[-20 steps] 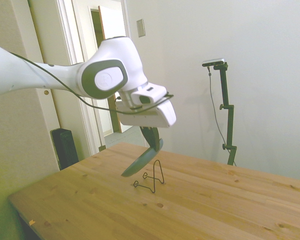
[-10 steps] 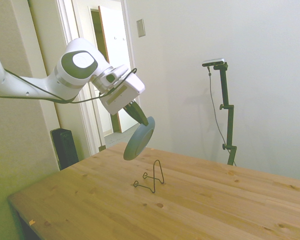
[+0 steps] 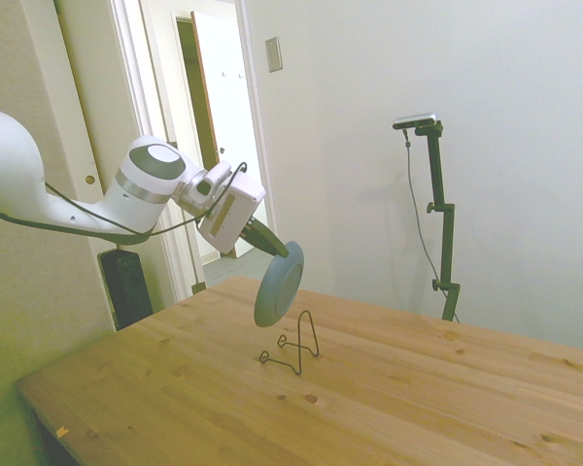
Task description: Load the plate
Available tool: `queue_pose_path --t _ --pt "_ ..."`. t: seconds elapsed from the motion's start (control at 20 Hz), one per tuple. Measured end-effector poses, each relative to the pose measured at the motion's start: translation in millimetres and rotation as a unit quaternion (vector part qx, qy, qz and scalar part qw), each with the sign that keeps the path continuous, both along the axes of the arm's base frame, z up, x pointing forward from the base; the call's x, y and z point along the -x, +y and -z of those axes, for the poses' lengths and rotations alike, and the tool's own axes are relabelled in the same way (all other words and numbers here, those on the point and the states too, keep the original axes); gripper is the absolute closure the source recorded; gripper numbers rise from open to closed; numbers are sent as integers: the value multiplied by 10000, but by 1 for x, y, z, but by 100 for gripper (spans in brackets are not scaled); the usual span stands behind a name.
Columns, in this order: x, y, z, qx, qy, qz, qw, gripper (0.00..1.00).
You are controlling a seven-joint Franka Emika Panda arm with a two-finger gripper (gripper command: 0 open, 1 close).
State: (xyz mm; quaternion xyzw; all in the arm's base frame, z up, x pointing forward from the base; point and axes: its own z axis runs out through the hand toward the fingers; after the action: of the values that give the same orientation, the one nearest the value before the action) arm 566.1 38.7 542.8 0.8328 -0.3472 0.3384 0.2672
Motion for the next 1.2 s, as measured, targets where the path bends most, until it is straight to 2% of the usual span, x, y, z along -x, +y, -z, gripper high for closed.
queue_pose_path --t 0.3,0.55,0.9,1.2 --pt "-5 24 37 591 -61 30 9982 100" --pt "-4 38 47 849 -98 39 9963 100" --pt "-5 32 64 1080 -112 116 9940 100" --pt "-7 29 75 1074 -56 144 9941 100"
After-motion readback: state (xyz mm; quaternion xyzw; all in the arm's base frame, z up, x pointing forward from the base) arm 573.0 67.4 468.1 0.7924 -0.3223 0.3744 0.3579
